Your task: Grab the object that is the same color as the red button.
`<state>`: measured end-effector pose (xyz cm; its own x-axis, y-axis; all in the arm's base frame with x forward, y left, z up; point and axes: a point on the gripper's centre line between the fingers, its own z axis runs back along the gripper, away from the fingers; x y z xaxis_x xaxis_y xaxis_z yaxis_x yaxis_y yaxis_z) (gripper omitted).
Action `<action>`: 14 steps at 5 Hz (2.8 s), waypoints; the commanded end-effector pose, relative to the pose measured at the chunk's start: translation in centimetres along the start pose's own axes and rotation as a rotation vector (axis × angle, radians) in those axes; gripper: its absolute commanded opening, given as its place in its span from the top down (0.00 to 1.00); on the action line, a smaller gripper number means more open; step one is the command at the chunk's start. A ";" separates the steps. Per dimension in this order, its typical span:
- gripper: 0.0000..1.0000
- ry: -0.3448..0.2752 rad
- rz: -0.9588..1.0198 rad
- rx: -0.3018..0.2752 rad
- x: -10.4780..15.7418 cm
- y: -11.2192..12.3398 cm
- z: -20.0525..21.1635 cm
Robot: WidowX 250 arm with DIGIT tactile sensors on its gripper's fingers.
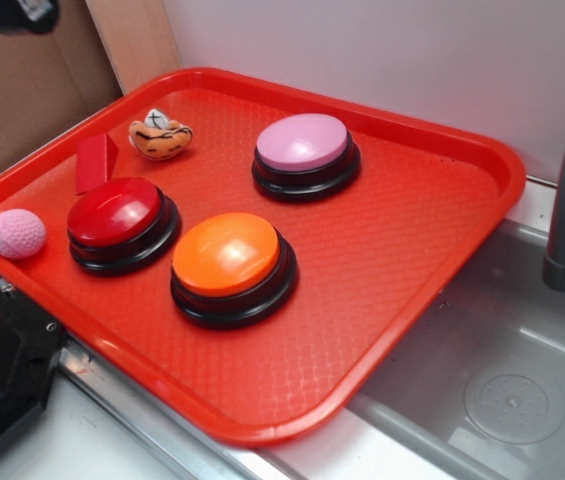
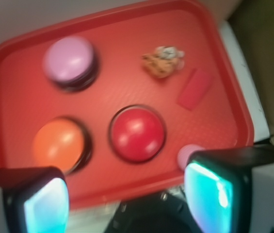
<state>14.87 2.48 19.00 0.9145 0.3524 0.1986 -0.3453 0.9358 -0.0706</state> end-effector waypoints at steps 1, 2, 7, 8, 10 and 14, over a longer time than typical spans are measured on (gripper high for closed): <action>0.00 -0.112 0.270 0.076 3.6 5.8 -6.4; 0.00 -0.162 0.344 0.068 4.5 7.0 -9.2; 0.00 -0.172 0.451 0.117 7.1 9.9 -18.3; 0.74 -0.174 0.452 0.106 7.3 10.0 -18.2; 1.00 -0.132 0.395 0.116 7.2 9.2 -16.9; 1.00 0.081 -0.096 -0.148 8.4 -3.8 -1.2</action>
<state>24.25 0.83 18.24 0.9598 0.2643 0.0941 -0.2419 0.9496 -0.1994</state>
